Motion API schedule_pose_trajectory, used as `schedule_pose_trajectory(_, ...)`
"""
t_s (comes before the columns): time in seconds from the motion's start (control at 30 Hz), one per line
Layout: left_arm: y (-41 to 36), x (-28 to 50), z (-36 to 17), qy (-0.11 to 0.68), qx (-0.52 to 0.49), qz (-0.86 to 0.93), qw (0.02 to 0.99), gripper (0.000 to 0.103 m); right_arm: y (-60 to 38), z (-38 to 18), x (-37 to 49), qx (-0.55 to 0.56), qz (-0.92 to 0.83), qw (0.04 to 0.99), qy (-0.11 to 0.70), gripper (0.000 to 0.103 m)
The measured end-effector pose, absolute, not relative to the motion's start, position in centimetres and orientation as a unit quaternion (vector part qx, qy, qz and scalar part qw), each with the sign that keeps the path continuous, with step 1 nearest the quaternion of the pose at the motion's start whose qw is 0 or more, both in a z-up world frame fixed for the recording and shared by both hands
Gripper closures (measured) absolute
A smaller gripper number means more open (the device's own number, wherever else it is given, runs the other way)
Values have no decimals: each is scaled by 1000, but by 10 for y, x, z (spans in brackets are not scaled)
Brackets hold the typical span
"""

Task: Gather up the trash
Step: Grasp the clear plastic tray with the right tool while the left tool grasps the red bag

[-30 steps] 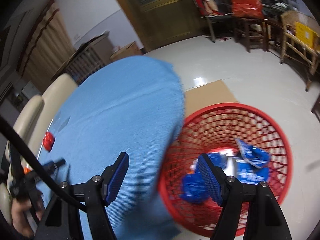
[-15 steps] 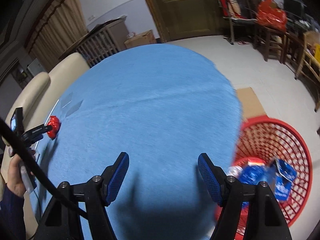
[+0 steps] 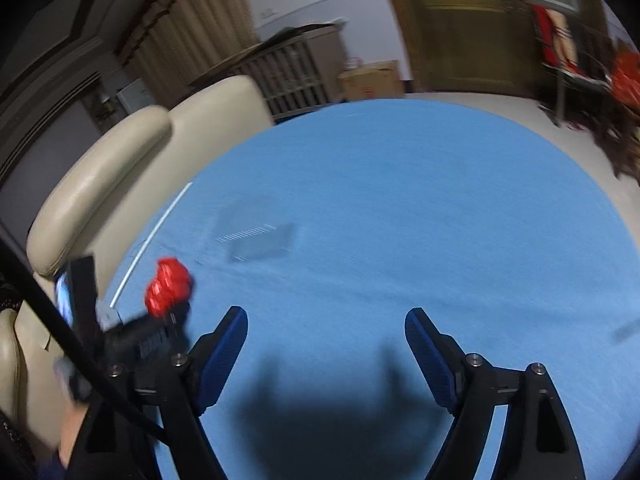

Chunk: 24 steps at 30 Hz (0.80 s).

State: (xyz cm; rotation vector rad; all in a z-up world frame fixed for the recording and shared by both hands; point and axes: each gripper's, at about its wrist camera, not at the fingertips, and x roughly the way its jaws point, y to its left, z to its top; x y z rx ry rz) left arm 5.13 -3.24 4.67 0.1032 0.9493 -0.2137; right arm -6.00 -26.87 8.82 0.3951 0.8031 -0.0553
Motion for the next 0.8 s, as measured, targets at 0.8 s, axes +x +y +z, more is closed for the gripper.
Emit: schedule_pose_trajectory(0.8, -33, 21, 42, 432, 50, -100, 895, 63, -204, 55, 79, 72, -40, 900, 428, 29)
